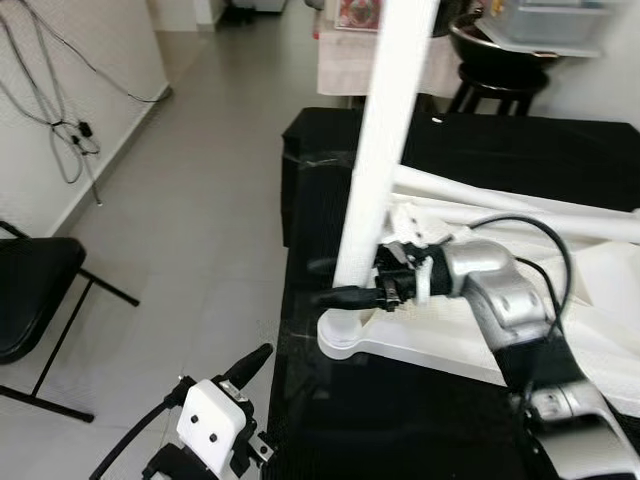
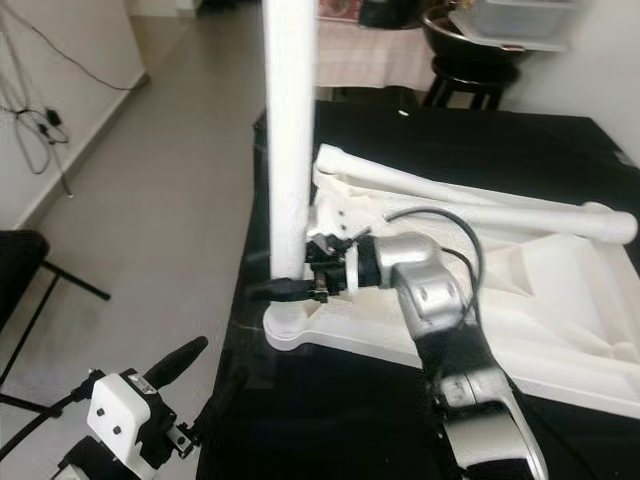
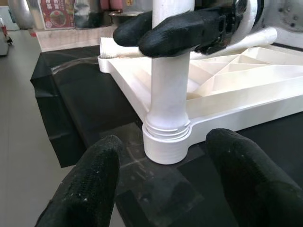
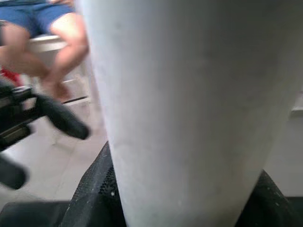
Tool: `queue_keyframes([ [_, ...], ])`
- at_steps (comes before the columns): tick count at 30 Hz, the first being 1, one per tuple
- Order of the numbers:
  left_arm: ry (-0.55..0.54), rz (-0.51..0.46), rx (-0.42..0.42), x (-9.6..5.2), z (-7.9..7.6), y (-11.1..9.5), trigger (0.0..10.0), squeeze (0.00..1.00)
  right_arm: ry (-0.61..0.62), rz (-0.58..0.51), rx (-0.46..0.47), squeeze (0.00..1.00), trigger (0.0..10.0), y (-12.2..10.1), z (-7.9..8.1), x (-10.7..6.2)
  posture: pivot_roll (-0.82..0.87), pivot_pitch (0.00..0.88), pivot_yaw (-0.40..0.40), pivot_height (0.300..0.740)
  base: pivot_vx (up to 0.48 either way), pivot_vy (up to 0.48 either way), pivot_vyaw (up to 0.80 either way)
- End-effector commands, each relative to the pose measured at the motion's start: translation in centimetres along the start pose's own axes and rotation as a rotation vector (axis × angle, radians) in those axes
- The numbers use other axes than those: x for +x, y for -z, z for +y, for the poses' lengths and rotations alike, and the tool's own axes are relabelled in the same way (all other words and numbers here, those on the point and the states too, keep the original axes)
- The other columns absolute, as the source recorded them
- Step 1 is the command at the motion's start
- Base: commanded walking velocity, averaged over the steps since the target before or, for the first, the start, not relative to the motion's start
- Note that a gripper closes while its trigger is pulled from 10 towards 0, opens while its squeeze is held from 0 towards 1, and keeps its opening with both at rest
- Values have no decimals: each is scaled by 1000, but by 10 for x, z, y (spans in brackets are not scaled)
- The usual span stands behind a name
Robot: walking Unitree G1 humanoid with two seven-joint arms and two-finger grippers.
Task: Building children table
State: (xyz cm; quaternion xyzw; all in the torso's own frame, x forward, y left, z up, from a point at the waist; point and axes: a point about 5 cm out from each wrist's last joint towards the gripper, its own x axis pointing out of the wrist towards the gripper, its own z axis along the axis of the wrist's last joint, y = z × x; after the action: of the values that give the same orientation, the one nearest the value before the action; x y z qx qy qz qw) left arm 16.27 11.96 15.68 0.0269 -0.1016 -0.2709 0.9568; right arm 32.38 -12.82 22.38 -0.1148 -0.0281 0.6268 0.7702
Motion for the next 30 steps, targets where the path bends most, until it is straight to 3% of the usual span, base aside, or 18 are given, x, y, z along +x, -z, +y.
queue_keyframes([
  [1, 11, 26, -11, -3, 0, 3, 10000, 0, 142, 36, 5, 0, 0, 3, -4, -11, 46, 177, -60, 740, 0, 0, 0],
  [2, 11, 26, -9, -2, 1, 4, 10000, 0, 316, 26, 56, 0, 0, 13, 7, -7, 45, 177, -60, 740, 0, 0, 0],
  [3, 11, 26, -9, -2, 1, 4, 10000, 0, 316, 26, 56, 0, 0, 13, 7, -7, 45, 177, -60, 740, 0, 0, 0],
  [4, 9, 27, -5, -2, 3, 4, 10000, 0, 618, 70, 120, 0, 0, 30, 25, -4, 30, 174, -53, 740, 0, 0, 0],
  [5, 9, 27, -5, -2, 3, 4, 10000, 0, 618, 70, 120, 0, 0, 30, 25, -4, 30, 174, -53, 740, 0, 0, 0],
  [6, 6, 27, 0, -1, 5, 5, 10000, 0, 818, 112, 147, 0, 0, 41, 51, -3, 26, 168, -37, 740, 0, 0, 0],
  [7, 6, 27, 0, -1, 5, 5, 10000, 0, 818, 112, 147, 0, 0, 41, 51, -3, 26, 168, -37, 740, 0, 0, 0],
  [8, 4, 27, 3, 0, 7, 6, 10000, 0, 913, 135, 168, 0, 0, 47, 67, 1, 19, 150, -28, 740, 0, 0, 0],
  [14, 11, 26, 11, 4, 10, 10, 10000, 0, 940, 116, 142, 0, 0, 47, 56, 12, 29, 127, -44, 740, 0, 0, 0],
  [17, -7, 25, 17, 4, 13, 11, 10000, 0, 937, 116, 154, 0, 0, 45, 61, 18, 31, 123, -44, 740, 0, 0, 0],
  [18, -8, 24, 17, 5, 13, 11, 10000, 0, 936, 118, 160, 0, 7020, 45, 62, 19, 31, 121, -44, 740, 0, 0, 0],
  [19, -8, 24, 17, 5, 13, 11, 10000, 0, 934, 107, 172, 800, 10000, 42, 65, 22, 30, 120, -44, 740, 0, 0, 0],
  [21, -7, 24, 17, 5, 13, 11, 10000, 0, 934, 98, 180, 800, 10000, 41, 67, 23, 28, 119, -44, 740, 0, 0, 0],
  [22, -6, 24, 16, 5, 13, 11, 10000, 0, 894, 70, 194, 1000, 10000, 37, 68, 25, 27, 118, -43, 740, 0, 0, 0],
  [30, -5, 19, 16, 7, 14, 13, 10000, 0, 791, -34, 178, 1000, 10000, 23, 68, 13, 17, 113, -41, 740, 0, 0, 0],
])
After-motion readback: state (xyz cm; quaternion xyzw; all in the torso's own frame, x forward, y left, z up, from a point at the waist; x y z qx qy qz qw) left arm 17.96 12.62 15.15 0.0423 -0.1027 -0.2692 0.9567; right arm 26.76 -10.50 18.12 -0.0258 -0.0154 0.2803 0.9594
